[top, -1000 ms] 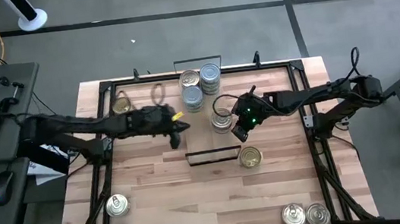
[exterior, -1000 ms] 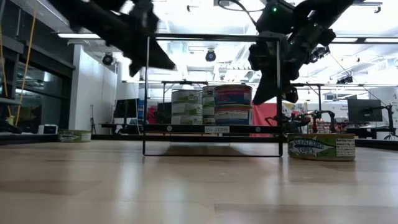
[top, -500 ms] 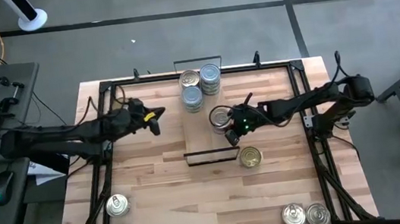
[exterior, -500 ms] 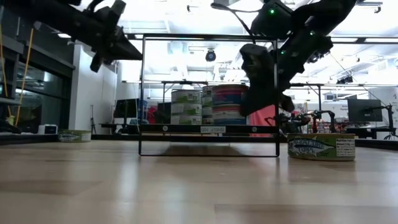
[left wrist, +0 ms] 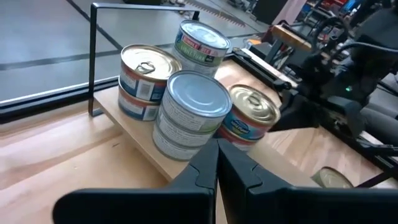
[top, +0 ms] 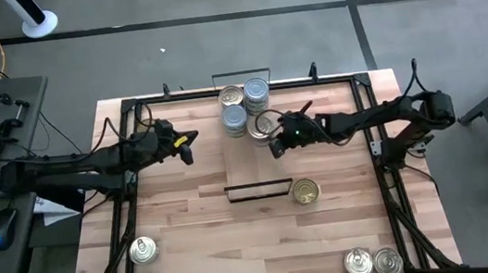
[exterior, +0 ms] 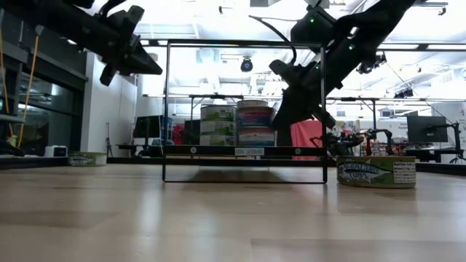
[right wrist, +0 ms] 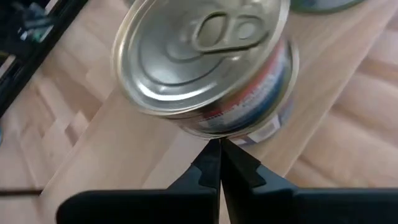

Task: Stack canned seafood by type on shelf
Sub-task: Adjust the pink and blue tuna can

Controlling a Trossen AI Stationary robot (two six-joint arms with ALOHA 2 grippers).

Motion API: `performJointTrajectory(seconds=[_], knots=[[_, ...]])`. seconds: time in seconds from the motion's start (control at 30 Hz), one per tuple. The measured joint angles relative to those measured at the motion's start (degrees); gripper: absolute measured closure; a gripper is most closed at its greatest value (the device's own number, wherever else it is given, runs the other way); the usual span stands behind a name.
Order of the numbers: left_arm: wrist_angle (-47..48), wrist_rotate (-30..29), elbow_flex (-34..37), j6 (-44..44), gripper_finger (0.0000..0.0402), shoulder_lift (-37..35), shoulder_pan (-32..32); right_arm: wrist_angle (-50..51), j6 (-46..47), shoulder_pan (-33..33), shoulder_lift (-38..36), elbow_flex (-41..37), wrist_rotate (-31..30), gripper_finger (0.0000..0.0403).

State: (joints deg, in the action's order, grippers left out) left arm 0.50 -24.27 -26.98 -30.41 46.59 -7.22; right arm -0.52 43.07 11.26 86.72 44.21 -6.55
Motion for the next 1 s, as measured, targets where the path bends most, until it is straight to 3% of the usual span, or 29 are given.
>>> performJointTrajectory(seconds=[0.33, 0.43, 0.57, 1.0], knots=[[-0.14, 0.21, 0.0, -0.44, 0.0402, -0.05, 0.12, -0.23, -1.58, 3.0, -0.04, 0.0, -2.26, 0.0403], [0.02, 1.18, 0.0, -0.03, 0.0402, -1.37, 0.94, 0.03, -2.7, 2.97, -0.92, 0.0, 0.93, 0.0403], [1.83, -1.18, -0.04, -1.73, 0.0401, -3.91, 3.41, 1.31, -3.01, 1.64, -1.24, 0.0, 10.14, 0.0403], [3.21, -3.16, -0.04, -4.9, 0.0402, -7.61, 7.44, -6.67, 0.62, 0.25, 6.37, -0.02, 3.09, 0.0403]])
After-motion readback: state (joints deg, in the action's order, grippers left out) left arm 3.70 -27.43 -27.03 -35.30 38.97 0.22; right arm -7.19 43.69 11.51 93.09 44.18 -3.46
